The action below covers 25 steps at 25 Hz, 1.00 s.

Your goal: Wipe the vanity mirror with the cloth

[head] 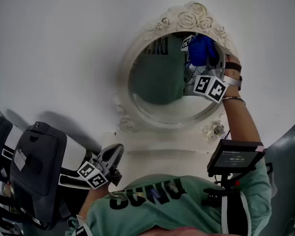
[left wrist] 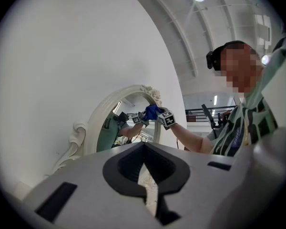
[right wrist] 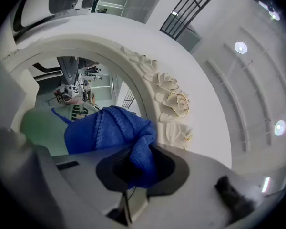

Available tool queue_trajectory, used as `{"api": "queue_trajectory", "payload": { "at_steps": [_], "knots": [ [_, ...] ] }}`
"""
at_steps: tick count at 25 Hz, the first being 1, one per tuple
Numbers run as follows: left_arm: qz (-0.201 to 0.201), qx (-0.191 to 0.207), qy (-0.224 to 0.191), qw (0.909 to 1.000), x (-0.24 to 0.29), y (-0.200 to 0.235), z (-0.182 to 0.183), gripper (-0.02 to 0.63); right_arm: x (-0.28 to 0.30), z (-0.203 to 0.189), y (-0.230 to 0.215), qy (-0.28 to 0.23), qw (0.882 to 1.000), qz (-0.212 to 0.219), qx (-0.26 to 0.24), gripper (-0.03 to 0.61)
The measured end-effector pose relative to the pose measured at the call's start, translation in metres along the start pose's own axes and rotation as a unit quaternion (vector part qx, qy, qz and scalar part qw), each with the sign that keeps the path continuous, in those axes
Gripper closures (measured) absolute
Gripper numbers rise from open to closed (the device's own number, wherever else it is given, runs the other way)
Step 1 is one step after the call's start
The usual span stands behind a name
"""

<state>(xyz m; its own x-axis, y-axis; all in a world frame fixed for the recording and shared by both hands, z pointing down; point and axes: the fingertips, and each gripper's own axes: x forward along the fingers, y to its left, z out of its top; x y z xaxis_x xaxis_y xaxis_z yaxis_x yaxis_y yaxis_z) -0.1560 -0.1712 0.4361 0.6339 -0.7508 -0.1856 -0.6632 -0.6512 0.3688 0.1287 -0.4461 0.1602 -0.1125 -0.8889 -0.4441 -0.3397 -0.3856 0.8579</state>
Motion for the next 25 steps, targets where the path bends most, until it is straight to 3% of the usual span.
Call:
{"api": "queue_trajectory", "payload": {
  "at_steps": [6, 10, 13, 17, 21, 23, 25],
  "knots": [
    [-0.005, -0.003, 0.010, 0.9999, 0.006, 0.008, -0.004, 0.604, -0.004, -0.001, 0.021, -0.007, 0.998, 0.051, 0.033, 0.529],
    [-0.013, -0.011, 0.029, 0.9994, 0.011, -0.001, -0.013, 0.604, -0.042, -0.019, 0.075, -0.006, 0.996, 0.089, 0.004, 0.529],
    [-0.016, -0.015, 0.042, 0.9989, 0.016, -0.008, -0.021, 0.604, -0.082, -0.045, 0.138, 0.006, 0.990, 0.141, -0.006, 0.529],
    [-0.010, -0.019, 0.061, 0.9979, 0.019, -0.010, -0.029, 0.604, -0.140, -0.089, 0.245, 0.032, 0.972, 0.229, -0.035, 0.529],
    [-0.001, -0.025, 0.077, 0.9967, 0.016, -0.014, -0.037, 0.604, -0.196, -0.128, 0.334, 0.070, 0.940, 0.329, -0.058, 0.529],
    [0.000, -0.028, 0.083, 0.9961, 0.015, -0.020, -0.038, 0.604, -0.219, -0.143, 0.366, 0.087, 0.923, 0.368, -0.072, 0.529],
    [-0.002, -0.027, 0.090, 0.9956, 0.015, -0.024, -0.041, 0.604, -0.228, -0.150, 0.377, 0.099, 0.919, 0.376, -0.070, 0.529]
  ]
}}
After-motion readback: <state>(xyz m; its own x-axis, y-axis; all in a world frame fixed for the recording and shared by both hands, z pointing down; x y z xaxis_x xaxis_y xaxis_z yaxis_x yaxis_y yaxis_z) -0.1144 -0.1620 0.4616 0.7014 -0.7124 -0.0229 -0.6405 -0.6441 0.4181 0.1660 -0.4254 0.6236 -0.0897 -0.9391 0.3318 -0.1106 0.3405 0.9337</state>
